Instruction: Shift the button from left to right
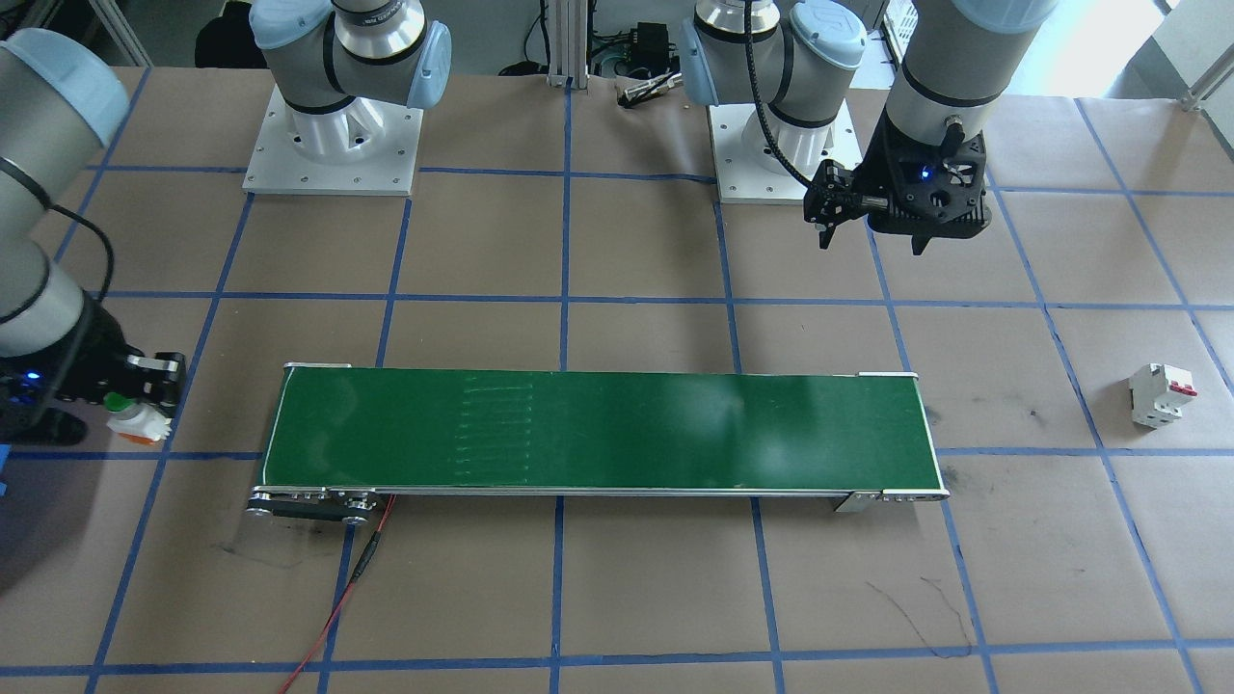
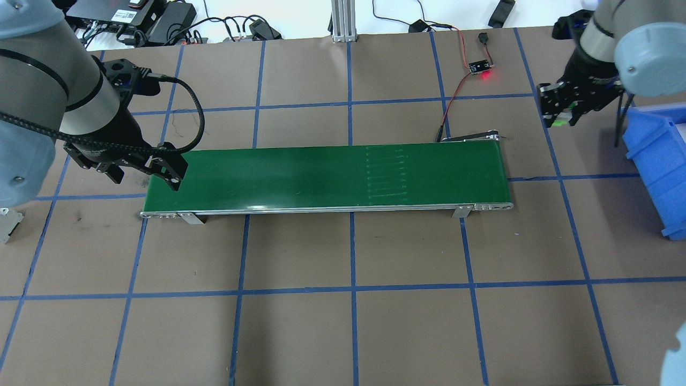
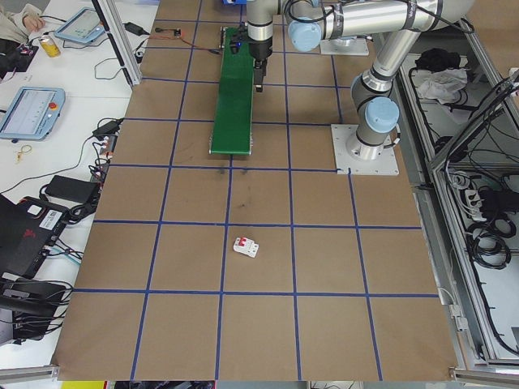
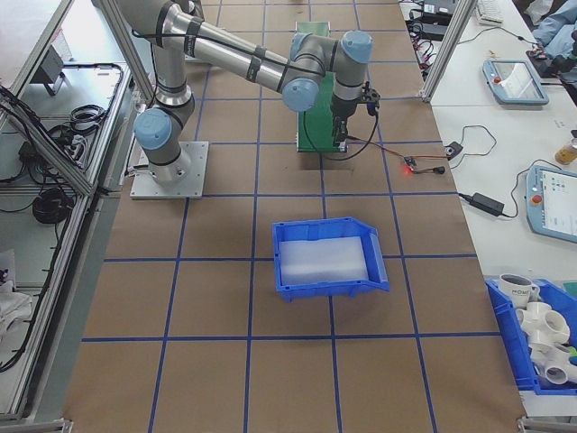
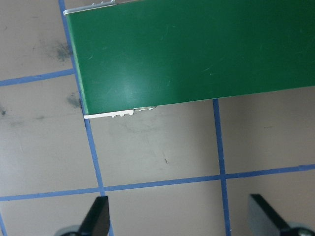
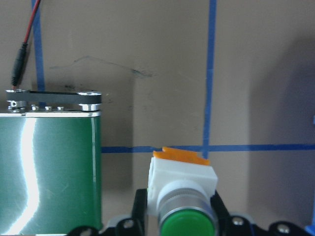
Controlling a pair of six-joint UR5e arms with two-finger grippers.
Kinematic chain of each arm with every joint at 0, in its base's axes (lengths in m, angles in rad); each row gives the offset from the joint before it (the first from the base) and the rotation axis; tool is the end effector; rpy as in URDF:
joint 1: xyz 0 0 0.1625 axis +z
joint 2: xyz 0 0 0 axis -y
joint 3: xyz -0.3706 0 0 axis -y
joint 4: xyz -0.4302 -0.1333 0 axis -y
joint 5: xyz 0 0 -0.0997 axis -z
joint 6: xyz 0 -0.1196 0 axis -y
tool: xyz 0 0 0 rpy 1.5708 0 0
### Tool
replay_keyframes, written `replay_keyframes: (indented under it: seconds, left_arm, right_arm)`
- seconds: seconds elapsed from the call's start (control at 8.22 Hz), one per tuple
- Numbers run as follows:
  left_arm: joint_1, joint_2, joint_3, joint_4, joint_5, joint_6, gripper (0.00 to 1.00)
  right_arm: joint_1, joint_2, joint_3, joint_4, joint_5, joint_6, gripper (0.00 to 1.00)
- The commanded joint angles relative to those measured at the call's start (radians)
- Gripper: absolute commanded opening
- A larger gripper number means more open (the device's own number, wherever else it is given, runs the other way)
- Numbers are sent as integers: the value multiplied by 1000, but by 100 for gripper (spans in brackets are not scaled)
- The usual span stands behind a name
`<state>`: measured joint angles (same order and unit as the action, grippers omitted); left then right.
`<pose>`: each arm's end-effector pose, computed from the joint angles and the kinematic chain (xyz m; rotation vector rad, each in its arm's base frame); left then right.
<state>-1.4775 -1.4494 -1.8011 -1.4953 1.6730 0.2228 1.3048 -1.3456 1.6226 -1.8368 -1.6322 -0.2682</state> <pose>-0.0760 -0.4876 0.3614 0.1996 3.0385 0.0747 -0.0349 -0.6071 0.2856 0.0039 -3.0850 -0.0414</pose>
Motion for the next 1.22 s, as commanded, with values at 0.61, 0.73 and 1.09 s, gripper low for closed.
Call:
replay_keyframes:
  seconds: [0.61,0.73,1.09]
  left_arm:
    - [-14,14,-11,-8,-165,6,100]
    - [-14,12,-9,-3,-168,12,100]
    - [-14,15,-9,-6,-165,12,100]
  right_arm:
    - [-459,95,-81,-119,-45,-837,0]
    - [-501,146,-73,-186,-13,-935,0]
    - [-518,238,-34,-310,-15,-1009,4]
